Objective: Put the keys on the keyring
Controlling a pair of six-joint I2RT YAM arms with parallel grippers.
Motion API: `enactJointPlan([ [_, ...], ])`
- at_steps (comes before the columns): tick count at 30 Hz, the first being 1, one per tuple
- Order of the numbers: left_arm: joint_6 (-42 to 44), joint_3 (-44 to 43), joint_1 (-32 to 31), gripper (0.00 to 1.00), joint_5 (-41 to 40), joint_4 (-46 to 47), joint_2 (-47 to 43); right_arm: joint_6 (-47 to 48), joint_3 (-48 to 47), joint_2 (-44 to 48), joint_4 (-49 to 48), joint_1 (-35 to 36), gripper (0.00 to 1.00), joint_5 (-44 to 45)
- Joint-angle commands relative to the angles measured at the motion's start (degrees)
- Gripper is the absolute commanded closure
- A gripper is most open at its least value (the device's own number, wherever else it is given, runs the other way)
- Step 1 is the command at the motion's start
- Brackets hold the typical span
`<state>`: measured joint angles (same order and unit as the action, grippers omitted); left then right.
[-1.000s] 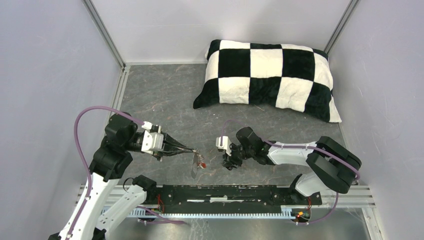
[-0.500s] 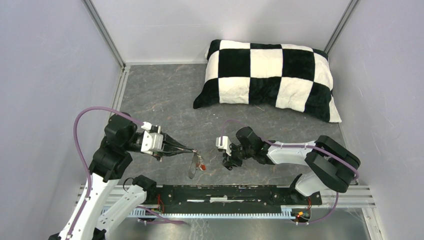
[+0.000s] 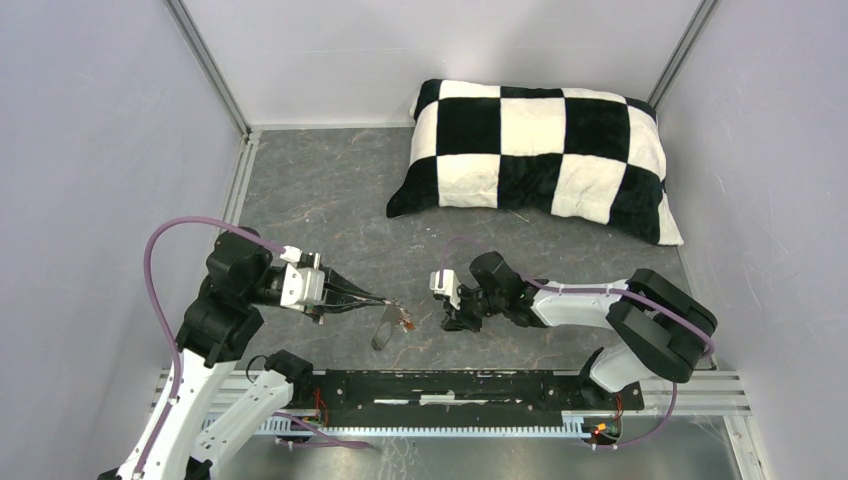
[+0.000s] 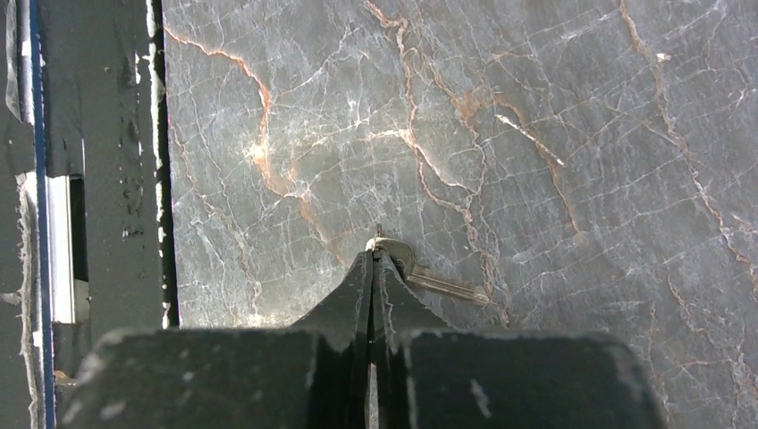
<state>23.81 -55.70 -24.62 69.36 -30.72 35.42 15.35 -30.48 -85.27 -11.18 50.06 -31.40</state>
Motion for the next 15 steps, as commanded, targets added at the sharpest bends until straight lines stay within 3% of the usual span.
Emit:
enactJointPlan([
  [1,-1.21,-1.65,-0.08,0.98,-0.18,1.90,-0.49,-1.99,-2.05,0.84,-3.75,-0.27,1.00,-0.15],
  [15,-1.69,-0.90,-0.13,0.98,-0.81,1.98,-0.87,-7.07,4.42,14.08,-8.12,-0.32,0.99,2.63],
])
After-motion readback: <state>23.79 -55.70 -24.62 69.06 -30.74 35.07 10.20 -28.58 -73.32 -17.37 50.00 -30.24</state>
